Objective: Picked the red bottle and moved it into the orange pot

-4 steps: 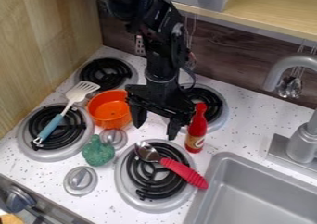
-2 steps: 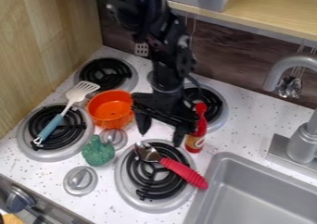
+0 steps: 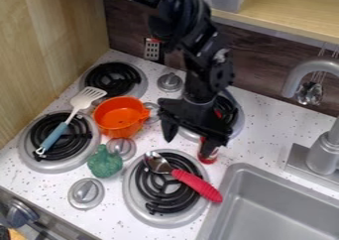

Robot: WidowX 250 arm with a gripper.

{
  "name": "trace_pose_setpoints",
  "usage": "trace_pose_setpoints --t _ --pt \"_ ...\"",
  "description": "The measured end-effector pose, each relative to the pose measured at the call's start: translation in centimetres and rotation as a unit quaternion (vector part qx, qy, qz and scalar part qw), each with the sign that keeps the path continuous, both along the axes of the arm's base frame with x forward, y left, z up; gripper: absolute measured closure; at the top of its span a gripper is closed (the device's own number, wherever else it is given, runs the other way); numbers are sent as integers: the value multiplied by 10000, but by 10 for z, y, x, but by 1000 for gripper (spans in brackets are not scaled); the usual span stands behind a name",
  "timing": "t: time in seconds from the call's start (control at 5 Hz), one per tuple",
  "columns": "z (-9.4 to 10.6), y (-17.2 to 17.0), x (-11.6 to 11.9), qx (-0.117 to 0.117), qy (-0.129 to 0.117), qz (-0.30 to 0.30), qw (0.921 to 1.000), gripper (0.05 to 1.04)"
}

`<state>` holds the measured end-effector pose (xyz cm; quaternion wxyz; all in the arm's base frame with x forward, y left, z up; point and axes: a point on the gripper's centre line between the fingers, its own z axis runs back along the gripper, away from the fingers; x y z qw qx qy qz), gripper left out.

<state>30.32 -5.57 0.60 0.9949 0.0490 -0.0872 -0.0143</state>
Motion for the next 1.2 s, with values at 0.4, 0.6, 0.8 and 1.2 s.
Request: trace_pose_setpoints --t 0.4,0.6,0.8,1.2 --pt "17 -4 11 73 -107 51 9999 85" --pt "29 -7 24 109 -214 -90 9997 85" --pt "30 -12 32 13 -239 -263 9994 85" --pt "18 -18 39 -146 -131 -343 9992 85"
